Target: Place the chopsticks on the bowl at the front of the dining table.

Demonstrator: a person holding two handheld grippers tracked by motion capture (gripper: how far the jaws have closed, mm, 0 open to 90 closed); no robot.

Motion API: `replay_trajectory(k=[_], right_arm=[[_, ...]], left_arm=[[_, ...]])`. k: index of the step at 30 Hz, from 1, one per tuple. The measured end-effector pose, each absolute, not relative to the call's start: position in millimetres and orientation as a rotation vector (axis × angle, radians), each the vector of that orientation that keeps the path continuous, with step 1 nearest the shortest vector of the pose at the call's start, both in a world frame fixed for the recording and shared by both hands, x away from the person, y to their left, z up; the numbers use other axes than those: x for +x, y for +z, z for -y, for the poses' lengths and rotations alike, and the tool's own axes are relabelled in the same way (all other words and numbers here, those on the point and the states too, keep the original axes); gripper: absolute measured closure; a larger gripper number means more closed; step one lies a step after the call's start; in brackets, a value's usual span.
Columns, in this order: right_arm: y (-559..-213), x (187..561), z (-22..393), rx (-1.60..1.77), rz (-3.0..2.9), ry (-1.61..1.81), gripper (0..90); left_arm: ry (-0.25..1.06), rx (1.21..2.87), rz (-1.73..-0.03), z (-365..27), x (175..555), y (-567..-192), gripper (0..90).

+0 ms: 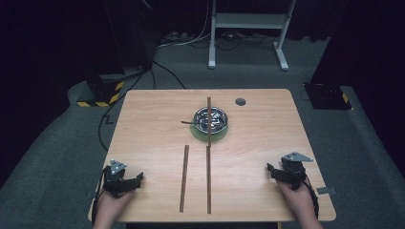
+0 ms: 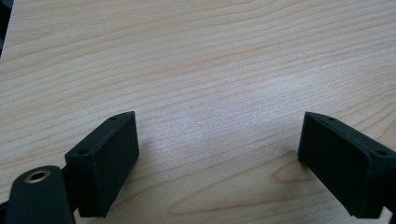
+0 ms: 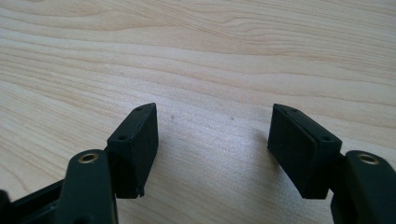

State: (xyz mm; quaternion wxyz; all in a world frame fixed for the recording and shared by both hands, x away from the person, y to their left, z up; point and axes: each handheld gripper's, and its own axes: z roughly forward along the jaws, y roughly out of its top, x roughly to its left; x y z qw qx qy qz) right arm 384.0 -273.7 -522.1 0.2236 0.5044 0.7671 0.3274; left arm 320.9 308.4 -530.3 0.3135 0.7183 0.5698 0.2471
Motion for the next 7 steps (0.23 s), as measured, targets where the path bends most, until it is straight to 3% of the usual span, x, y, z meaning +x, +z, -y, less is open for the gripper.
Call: replay_trajectory(k=[7], right_arm=[[-522.1, 383.8, 273.5, 1.394, -2.115, 0.903, 33.4]], left_arm=[[0.648, 1.894, -1.502, -308.4, 320.7, -530.3, 12.5]])
